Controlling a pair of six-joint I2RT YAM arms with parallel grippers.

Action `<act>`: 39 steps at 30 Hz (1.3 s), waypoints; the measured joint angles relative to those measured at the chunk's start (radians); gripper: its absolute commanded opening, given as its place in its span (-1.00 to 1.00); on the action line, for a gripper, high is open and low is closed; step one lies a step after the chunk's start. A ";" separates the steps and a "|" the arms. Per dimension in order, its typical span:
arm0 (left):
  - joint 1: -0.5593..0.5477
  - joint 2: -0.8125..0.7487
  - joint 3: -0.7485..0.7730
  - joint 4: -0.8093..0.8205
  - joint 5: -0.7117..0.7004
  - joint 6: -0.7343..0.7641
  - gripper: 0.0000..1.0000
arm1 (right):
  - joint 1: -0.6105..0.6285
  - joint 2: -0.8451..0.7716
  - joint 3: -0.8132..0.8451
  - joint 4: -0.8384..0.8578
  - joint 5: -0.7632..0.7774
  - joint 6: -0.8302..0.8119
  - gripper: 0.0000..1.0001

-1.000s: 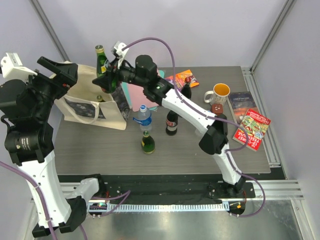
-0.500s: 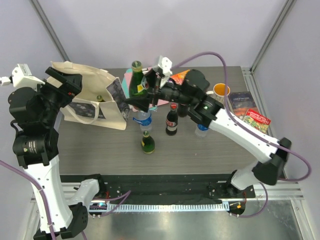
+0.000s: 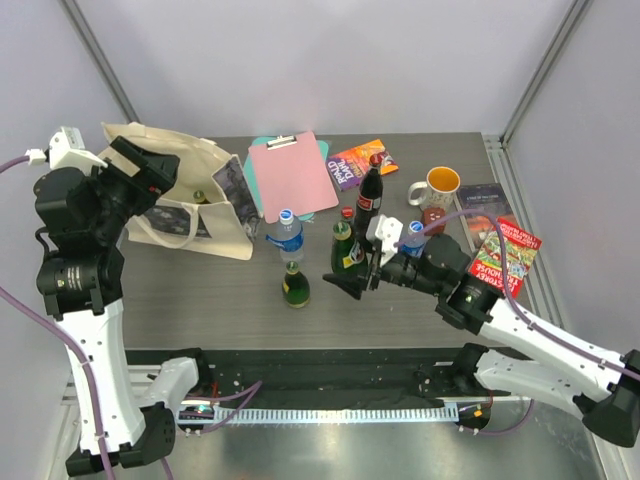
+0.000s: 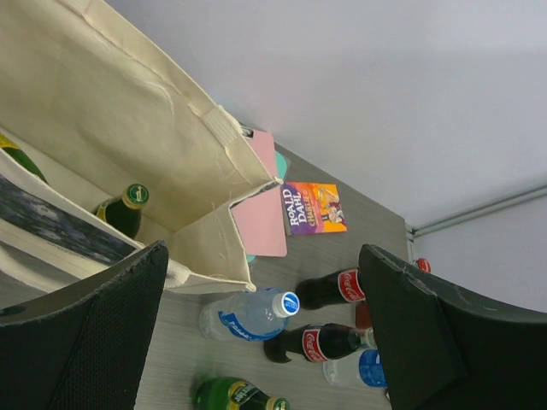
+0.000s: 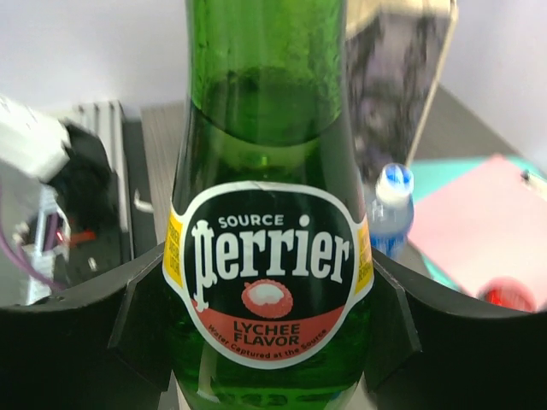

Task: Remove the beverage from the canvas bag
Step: Place the drink at the center of the board.

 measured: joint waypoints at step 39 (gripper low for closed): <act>-0.088 -0.141 -0.281 -0.057 0.377 -0.017 0.78 | 0.000 0.422 -0.626 0.918 -0.185 -0.116 -0.97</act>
